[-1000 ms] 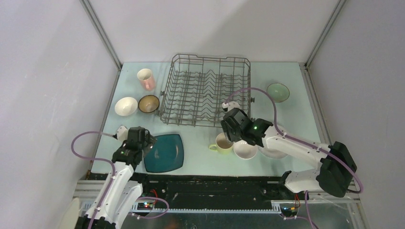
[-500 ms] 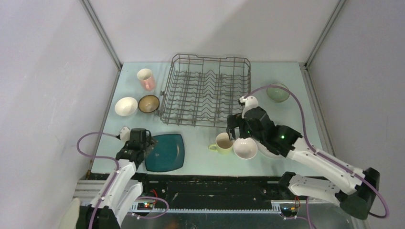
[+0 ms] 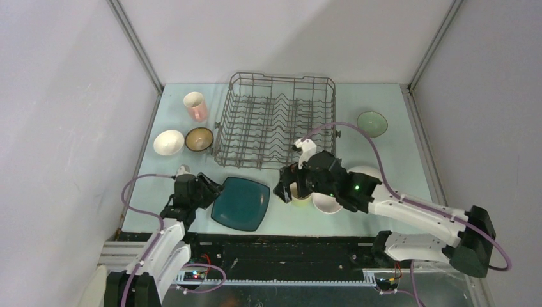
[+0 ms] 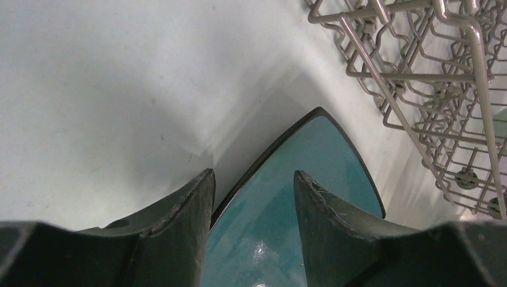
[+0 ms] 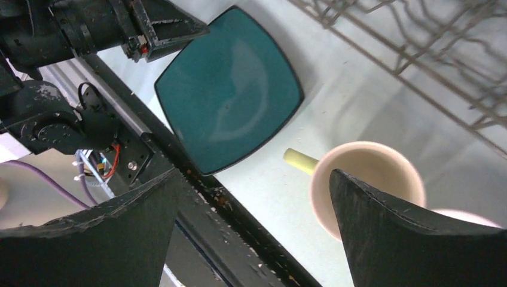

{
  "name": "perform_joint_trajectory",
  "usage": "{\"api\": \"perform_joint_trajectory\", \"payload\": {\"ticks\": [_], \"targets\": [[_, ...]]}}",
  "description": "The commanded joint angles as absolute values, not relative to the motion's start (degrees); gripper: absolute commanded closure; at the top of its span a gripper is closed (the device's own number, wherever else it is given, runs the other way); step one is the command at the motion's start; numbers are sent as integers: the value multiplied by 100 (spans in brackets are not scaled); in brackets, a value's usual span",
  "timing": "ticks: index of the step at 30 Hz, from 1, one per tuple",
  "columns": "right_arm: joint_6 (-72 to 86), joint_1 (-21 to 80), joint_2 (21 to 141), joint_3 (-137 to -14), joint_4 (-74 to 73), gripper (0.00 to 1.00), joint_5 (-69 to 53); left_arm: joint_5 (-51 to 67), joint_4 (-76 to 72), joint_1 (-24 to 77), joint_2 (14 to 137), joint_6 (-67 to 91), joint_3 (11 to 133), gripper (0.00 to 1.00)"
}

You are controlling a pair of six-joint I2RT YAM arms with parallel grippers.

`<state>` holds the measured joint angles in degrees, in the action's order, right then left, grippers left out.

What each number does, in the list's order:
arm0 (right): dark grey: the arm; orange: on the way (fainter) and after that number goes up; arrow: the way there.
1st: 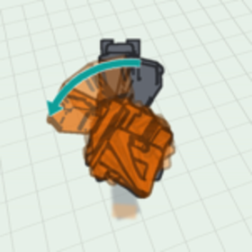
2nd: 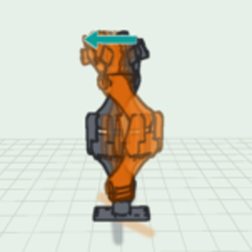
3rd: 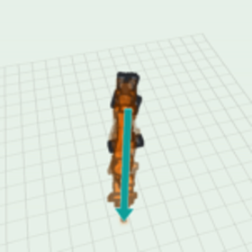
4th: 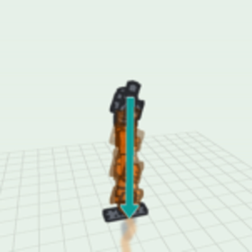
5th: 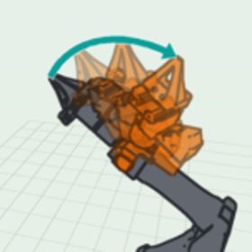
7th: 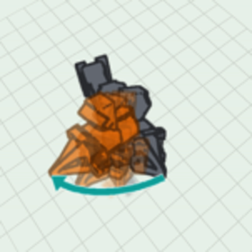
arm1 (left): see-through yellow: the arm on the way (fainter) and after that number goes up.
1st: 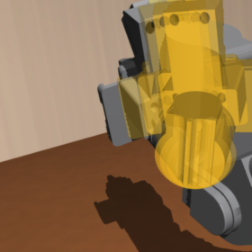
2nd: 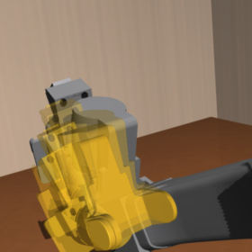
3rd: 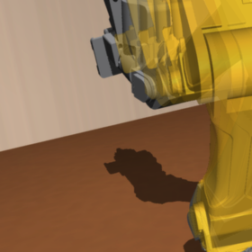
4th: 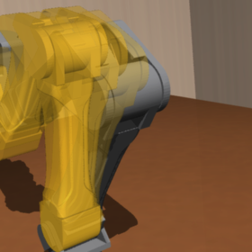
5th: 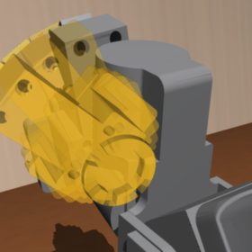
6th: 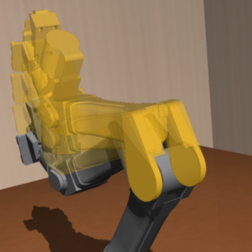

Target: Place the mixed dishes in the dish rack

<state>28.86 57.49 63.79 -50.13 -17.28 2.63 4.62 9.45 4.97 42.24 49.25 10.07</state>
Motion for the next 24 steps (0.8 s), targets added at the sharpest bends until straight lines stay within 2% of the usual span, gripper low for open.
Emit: {"api": "perform_joint_trajectory", "payload": {"ticks": [1, 2, 4, 8, 14, 19, 24], "targets": [[3586, 5954, 6664, -5001, -1193, 5, -62, 995, 1216, 510, 4239, 4615, 980, 42], [3744, 6018, 6676, -5001, -1251, 5, 127, 1034, 1225, 505, 4268, 4584, 968, 41], [4328, 6292, 6634, -4952, -1535, 5, 1336, 1164, 1159, 514, 4297, 4551, 920, 41], [5656, 6936, 6418, -4584, -1525, 6, 2498, 1398, 1069, 541, 4339, 4484, 924, 40], [7214, 7416, 6890, -4378, -1572, 13, 2694, 1465, 970, 790, 4411, 4578, 921, 38], [7857, 7928, 7577, -4357, -1357, 16, 2923, 1506, 995, 841, 4432, 4520, 993, 29], [8482, 7945, 8098, -3910, -311, 21, 2796, 1539, 962, 844, 4308, 4541, 958, 28]]}}
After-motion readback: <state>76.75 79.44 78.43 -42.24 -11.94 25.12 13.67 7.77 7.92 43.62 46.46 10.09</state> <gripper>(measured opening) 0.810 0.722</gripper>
